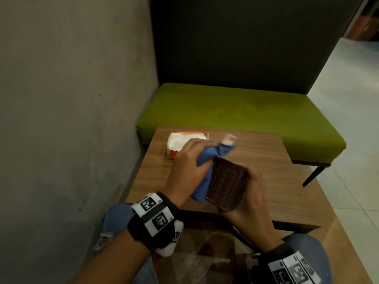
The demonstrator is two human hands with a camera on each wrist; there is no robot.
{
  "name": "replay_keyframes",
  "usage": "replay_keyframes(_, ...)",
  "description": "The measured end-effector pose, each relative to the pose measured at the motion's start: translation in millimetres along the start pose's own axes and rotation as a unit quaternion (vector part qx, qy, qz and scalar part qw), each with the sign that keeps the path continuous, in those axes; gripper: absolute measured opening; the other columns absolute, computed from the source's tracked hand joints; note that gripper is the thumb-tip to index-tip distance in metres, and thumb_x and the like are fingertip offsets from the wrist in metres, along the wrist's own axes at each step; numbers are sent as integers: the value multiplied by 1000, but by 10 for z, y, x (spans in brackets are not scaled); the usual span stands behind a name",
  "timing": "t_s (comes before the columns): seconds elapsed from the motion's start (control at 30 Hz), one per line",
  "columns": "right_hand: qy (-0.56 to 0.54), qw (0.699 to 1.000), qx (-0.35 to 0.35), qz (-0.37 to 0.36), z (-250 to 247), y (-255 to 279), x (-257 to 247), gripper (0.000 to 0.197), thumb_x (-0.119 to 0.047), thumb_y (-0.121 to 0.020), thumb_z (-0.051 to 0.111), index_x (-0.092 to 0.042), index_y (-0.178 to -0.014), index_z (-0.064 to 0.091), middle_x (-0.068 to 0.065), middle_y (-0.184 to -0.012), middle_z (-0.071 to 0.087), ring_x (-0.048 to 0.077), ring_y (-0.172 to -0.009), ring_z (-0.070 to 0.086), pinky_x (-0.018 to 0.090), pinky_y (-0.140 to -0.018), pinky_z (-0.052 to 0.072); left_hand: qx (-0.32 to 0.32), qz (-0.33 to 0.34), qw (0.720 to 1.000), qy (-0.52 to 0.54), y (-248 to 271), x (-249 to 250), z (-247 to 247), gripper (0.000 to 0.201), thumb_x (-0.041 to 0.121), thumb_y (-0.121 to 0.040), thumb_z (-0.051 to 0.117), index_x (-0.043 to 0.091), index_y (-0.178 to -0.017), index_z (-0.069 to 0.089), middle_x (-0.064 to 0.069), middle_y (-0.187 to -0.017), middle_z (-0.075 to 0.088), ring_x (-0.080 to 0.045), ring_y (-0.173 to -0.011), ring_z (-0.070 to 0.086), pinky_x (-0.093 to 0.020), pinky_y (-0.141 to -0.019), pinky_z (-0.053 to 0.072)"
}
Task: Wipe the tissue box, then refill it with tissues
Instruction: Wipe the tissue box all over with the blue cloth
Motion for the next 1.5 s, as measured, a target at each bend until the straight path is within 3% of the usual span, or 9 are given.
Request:
replay_keyframes(0.1, 20, 999, -11, -24, 64, -24, -4, 73, -37, -69, 72, -11, -128, 40, 5, -121, 49, 24, -108, 53, 41, -92, 46, -23, 26, 999, 3, 122, 148, 145, 36, 1, -79, 65, 11, -114, 63, -6, -121, 57, -9, -115, 52, -26, -101, 41)
replay_keyframes(0.2, 29, 998, -46, -28, 119, -37, 26, 60, -32, -74, 63, -19, -128, 41, 2, -123, 53, 9, -110, 52, 15, -103, 37, -121, 125, 985, -16, 366, 345, 339, 54, -2, -75, 63, 15, -125, 57, -8, -138, 48, -16, -134, 39, -27, -113, 31)
replay_keyframes(0.37, 8, 999, 0, 45, -44, -62, 170, 86, -41, -57, 77, -5, -128, 43, 6, -119, 50, 18, -110, 51, 28, -93, 43, 33, -10, 999, -11, 253, -166, 50, 47, 1, -81, 64, 14, -125, 56, -8, -141, 46, -15, -135, 37, -32, -108, 36)
replay_keyframes(0.57, -6, 986, -77, 147, 75, 52, 400, 64, 0, -63, 84, -25, -109, 47, -6, -104, 54, 26, -115, 55, 17, -80, 46, -123, 219, 965, -73, 634, 127, 299, 55, -1, -78, 54, 7, -132, 49, -17, -146, 38, -26, -141, 29, -33, -115, 28)
replay_keyframes(0.7, -23, 997, -25, 64, -80, -28, 262, 90, -38, -56, 84, -12, -130, 40, 6, -122, 51, 21, -114, 53, 40, -94, 48, 26, -120, 992, 12, 363, -506, -105, 28, -1, -84, 59, 16, -105, 66, -4, -123, 59, -17, -121, 52, -9, -95, 38)
replay_keyframes(0.83, 1, 998, -4, -70, -220, -24, -16, 89, -40, -66, 80, -12, -135, 31, 11, -135, 43, 30, -130, 43, 50, -105, 40, 57, -440, 848, 290, 377, -900, -272, 29, 31, -92, 53, 10, -81, 68, -11, -82, 69, -21, -78, 64, -31, -77, 49)
replay_keyframes(0.93, 11, 986, -57, -156, -190, -51, -94, 87, -40, -71, 78, -13, -138, 30, 11, -149, 30, 34, -146, 21, 49, -118, 24, -107, -454, 825, 320, 449, -719, -181, 50, 55, -88, 42, 18, -71, 72, -2, -66, 72, -11, -62, 68, -17, -57, 53)
replay_keyframes(1.17, 41, 960, -150, -231, -201, -63, -73, 89, -28, -75, 80, -30, -143, 22, -3, -162, 7, 36, -148, 7, 54, -118, 17, -209, -435, 752, 450, 458, -629, -73, 62, 60, -57, 74, 18, -102, 73, -11, -110, 70, -20, -100, 68, -30, -88, 53)
replay_keyframes(1.5, 32, 988, -149, -38, -203, -64, 287, 100, -7, -80, 75, -33, -149, 8, 4, -160, 6, 24, -149, 8, 44, -117, 27, -85, -461, 766, 440, 605, -729, 125, 51, 32, -68, 78, 11, -111, 61, -10, -104, 71, -23, -94, 67, -34, -80, 50)
Point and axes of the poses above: each hand's wrist, its own y-axis away from the middle knuckle, its own z-axis out of the palm, x = y × z, the point moved 5 cm from there along -y, towards the middle knuckle
